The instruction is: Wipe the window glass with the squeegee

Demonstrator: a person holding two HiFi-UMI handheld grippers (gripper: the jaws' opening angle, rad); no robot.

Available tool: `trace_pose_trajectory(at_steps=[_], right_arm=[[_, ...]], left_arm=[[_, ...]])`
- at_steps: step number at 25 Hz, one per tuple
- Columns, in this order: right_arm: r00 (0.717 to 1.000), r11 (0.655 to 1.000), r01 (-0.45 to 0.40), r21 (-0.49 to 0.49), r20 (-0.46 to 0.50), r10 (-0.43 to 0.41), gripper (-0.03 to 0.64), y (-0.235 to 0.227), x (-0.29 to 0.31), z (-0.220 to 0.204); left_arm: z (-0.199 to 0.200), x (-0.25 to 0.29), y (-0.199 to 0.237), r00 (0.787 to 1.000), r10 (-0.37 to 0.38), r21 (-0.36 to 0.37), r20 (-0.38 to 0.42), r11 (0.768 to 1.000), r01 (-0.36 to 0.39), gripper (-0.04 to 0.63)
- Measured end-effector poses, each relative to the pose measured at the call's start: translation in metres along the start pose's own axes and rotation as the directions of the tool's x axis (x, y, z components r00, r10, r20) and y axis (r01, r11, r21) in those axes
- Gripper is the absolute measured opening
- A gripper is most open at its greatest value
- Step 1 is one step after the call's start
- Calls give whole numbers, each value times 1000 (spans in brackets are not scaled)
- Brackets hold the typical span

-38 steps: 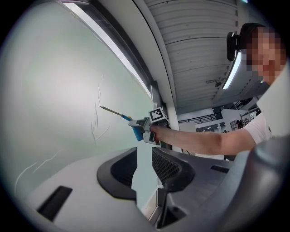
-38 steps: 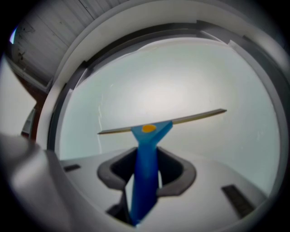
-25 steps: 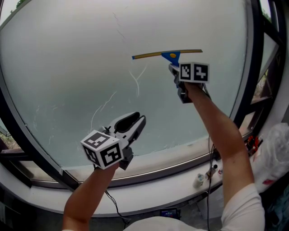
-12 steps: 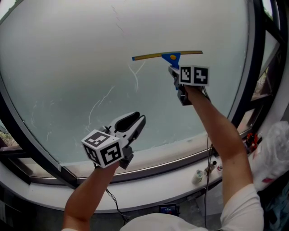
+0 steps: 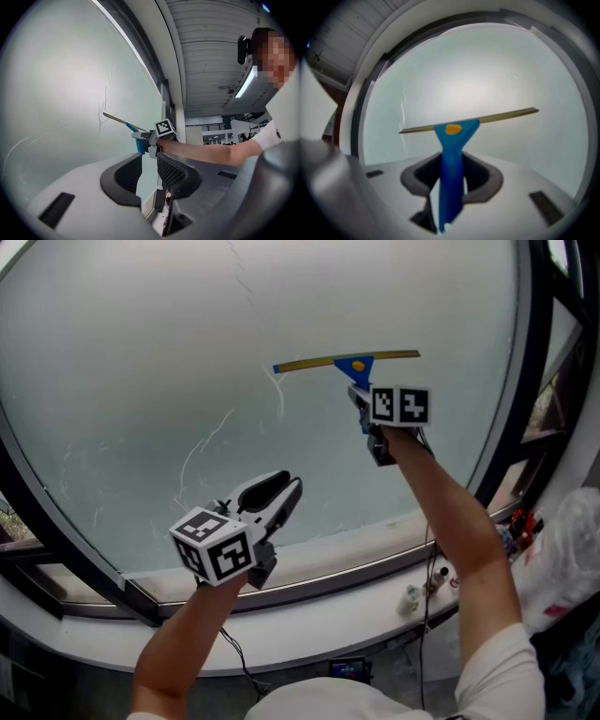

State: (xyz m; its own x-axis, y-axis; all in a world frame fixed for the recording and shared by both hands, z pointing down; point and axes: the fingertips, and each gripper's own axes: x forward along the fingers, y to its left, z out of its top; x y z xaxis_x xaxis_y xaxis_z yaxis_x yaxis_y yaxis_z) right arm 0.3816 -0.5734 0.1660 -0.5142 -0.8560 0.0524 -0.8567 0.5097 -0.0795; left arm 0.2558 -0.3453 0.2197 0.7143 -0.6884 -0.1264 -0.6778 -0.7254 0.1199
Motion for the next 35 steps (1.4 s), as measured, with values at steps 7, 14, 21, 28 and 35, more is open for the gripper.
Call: trace_pose_trajectory(at_steps=[7, 14, 21, 28, 35], right_arm=[[1000, 1000, -4, 11, -25, 4, 146, -2, 3, -22], [998, 1000, -4, 12, -59, 5, 144, -4, 6, -48], [995, 1000, 2, 4, -97, -2, 144, -9, 8, -73], [992, 1000, 2, -12, -129, -3, 144, -13, 8, -96], [986, 1000, 4, -18, -168, -7, 144, -18, 10, -119]], left_arm=[[-10, 1, 2, 1000, 2, -20, -14, 1000, -3, 124], [-23, 2, 6, 999, 8, -32, -34, 999, -9, 124], [-40, 5, 10, 998, 8, -60, -59, 998, -11, 124], [-52, 9, 10, 997, 4, -79, -74, 997, -10, 124], [-67, 12, 14, 996, 4, -104, -92, 994, -14, 124]])
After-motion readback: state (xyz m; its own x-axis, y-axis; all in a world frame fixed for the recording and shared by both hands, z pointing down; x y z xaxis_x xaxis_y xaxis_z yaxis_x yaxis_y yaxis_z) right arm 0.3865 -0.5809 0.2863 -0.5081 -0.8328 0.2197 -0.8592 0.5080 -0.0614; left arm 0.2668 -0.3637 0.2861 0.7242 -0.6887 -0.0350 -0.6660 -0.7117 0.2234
